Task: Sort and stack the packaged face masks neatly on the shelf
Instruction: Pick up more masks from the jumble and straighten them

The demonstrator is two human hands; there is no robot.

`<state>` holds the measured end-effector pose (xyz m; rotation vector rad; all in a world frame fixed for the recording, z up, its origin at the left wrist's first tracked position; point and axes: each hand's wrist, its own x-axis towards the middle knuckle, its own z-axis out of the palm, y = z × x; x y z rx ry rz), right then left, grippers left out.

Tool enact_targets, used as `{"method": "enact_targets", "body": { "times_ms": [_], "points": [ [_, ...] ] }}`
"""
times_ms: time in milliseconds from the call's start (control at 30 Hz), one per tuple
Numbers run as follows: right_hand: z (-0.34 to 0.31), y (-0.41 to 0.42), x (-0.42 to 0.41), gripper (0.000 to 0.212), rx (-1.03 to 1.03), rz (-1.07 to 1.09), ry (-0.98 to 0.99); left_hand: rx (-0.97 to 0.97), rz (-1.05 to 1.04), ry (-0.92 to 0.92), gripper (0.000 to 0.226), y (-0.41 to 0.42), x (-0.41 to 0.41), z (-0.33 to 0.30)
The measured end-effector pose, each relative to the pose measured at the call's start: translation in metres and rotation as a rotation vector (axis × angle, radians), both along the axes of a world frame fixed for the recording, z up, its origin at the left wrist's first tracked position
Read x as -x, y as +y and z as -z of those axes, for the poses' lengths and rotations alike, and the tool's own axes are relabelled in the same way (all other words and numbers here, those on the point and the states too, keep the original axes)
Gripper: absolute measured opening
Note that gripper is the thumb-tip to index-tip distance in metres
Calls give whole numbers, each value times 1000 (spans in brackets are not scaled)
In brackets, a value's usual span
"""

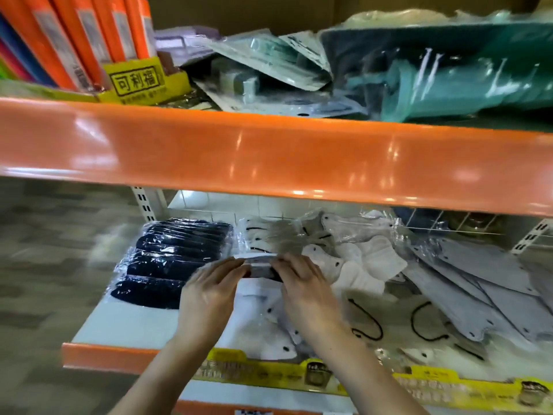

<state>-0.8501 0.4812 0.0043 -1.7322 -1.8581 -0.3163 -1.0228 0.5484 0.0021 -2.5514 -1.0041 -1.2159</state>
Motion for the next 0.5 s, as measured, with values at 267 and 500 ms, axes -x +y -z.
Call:
{"method": "enact_targets", "body": {
  "times_ms": [267,500],
  "points": [
    [15,37,65,62,13,-96,-21,63,-117,15,29,39,82,14],
    [36,57,118,55,77,-174,-40,51,-170,105,42,63,134,40]
  ]
}}
